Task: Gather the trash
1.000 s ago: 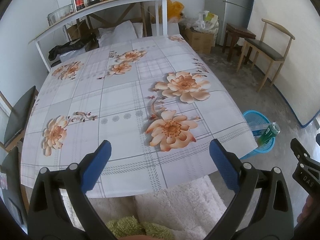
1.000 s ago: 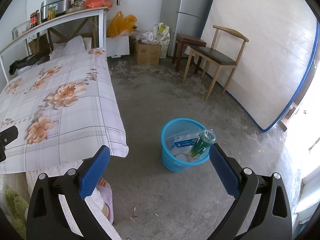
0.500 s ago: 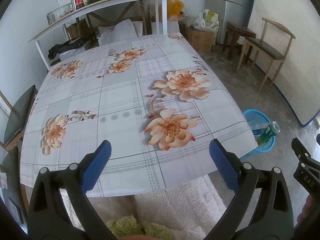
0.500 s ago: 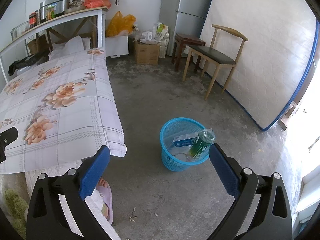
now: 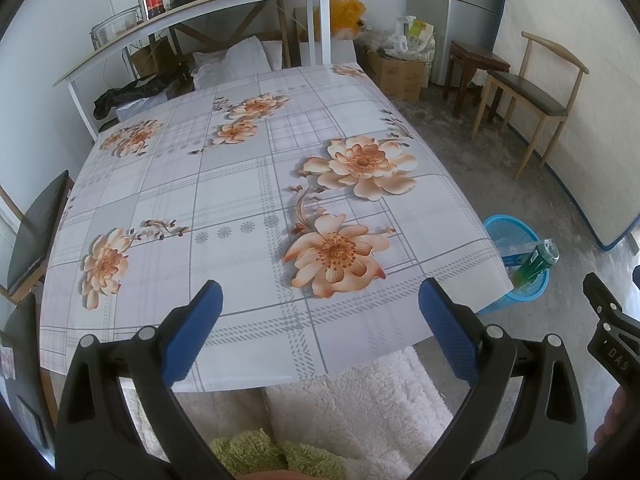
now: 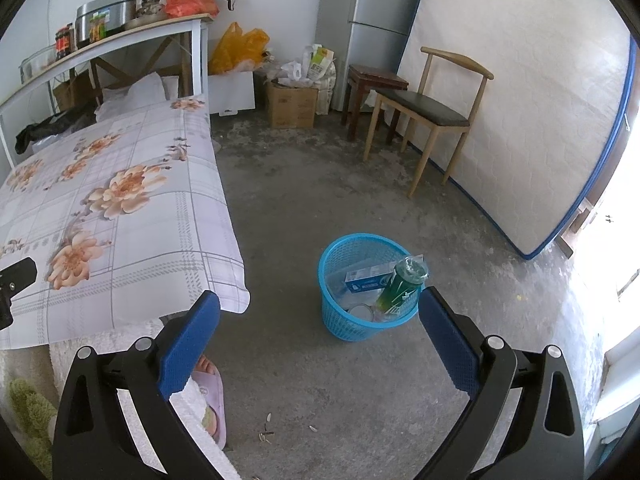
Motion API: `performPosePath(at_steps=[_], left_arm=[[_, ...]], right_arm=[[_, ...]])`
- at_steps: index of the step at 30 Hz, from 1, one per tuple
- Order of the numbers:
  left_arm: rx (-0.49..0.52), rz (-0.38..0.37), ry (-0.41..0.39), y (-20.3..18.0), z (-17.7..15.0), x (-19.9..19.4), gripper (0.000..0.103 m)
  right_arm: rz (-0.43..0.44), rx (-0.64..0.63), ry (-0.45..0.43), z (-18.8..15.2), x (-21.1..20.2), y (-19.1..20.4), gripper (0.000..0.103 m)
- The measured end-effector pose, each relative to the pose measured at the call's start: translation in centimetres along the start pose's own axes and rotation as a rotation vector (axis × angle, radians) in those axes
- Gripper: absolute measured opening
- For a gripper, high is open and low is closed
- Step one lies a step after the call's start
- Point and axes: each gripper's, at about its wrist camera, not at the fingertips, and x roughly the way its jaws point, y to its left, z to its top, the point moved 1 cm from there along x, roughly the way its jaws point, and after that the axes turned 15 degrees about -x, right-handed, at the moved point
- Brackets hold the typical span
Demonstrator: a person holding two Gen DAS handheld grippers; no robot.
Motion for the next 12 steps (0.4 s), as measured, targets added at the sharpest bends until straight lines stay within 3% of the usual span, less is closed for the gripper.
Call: performPosePath(at_steps=[12], left_arm=[[0.003,-0.007,0.014,-0.23,-0.31,-0.03,0.094]], right_arm=[[0.001,0.001,0.001,0.03,-0.03,-0.15,0.097]])
